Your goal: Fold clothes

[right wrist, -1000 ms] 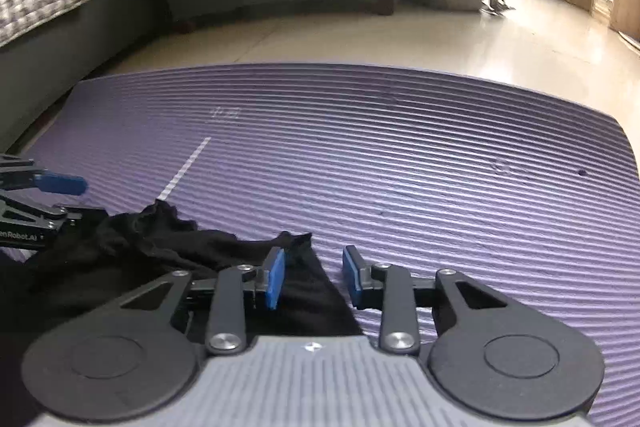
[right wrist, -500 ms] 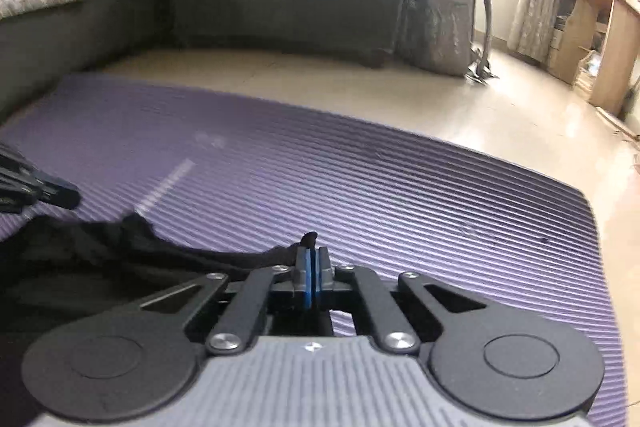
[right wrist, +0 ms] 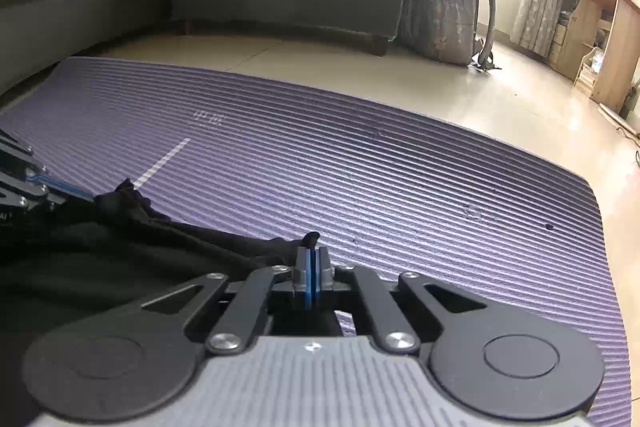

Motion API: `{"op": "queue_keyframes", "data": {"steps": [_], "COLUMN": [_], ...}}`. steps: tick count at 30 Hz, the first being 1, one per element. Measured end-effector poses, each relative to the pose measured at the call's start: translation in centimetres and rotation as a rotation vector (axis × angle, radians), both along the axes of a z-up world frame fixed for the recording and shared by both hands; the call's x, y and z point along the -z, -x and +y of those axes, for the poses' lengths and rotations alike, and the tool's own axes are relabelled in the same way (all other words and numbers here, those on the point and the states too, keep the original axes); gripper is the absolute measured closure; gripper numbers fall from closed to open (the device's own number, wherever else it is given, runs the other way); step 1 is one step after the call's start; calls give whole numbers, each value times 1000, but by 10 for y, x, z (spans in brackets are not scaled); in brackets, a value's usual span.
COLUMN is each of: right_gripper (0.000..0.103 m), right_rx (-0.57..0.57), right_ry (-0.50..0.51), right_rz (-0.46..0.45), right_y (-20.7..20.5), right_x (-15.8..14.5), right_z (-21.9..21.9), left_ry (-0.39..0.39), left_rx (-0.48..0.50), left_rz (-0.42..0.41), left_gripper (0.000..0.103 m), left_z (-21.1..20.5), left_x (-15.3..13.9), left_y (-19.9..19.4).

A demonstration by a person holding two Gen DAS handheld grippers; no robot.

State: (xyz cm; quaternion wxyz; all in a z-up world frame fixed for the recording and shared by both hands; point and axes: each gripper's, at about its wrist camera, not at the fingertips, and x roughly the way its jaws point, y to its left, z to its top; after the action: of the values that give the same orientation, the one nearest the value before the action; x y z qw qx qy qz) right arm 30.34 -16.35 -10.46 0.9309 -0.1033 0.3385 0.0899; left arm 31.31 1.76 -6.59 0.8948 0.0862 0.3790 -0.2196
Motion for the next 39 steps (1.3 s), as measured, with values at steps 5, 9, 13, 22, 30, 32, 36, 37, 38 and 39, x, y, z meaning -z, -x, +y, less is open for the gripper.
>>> {"op": "queue_keyframes", "data": {"steps": [5,9,13,22,30,32,36,37,38,39], "right_gripper": [103,103,98,87,102,103,103,103,103,103], "right_rx": [19,68,85,71,-5,15,53,50,49,50], "right_ry": [35,55,-35,-182,-88,-54,-22,-10,1,9], "right_rz": [-66,-76,-32,-3,-9,-65,-156,-154,-147,-123], "right_y": [3,-2,-9,-7,-8,-7,-4,-7,-11,-14], "right_x": [1,6,8,-5,12,12,8,9,12,15], "right_z": [5,7,-6,-32,-2,2,2,3,3,4], "left_ry": [-16,-84,-126,-22,-105,-105,-86,-88,-91,-98], "left_rx": [-102,-117,-120,-84,-80,-96,-153,-152,-152,-153], "left_rz": [-84,-114,-129,-89,-123,-147,-199,-197,-192,-180], "left_gripper": [103,103,102,76,102,102,102,102,102,102], "left_z": [9,3,-3,5,-16,-17,-12,-12,-13,-14], "left_x": [-5,2,4,-16,3,4,4,5,6,9], "left_y": [1,1,1,-8,-9,-8,-8,-9,-10,-12]}}
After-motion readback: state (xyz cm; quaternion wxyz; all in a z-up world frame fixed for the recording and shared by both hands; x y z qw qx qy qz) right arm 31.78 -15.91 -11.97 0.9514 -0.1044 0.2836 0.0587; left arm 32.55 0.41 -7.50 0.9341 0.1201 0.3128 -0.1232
